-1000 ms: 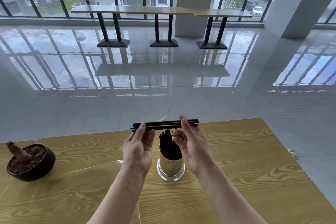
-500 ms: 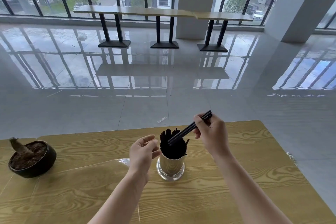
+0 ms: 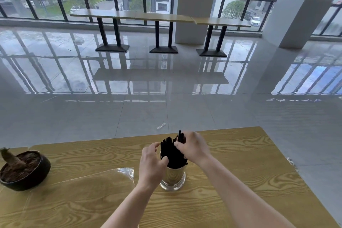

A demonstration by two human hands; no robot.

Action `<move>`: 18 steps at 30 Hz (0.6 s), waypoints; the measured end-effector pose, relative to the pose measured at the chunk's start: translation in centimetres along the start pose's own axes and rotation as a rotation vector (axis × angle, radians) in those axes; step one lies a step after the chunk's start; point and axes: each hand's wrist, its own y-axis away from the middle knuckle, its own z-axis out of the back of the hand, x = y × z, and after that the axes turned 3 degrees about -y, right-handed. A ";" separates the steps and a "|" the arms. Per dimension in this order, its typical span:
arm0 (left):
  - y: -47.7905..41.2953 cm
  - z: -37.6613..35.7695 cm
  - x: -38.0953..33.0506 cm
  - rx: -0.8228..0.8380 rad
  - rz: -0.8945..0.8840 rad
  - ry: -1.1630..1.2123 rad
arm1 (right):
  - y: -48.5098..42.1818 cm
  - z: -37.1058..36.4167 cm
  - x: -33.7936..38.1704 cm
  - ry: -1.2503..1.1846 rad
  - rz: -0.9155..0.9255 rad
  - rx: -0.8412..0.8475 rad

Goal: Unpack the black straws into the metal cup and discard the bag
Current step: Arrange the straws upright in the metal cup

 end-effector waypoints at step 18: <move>0.2 -0.6 0.3 -0.003 -0.096 -0.027 | 2.8 0.6 -3.8 -0.555 0.050 -0.206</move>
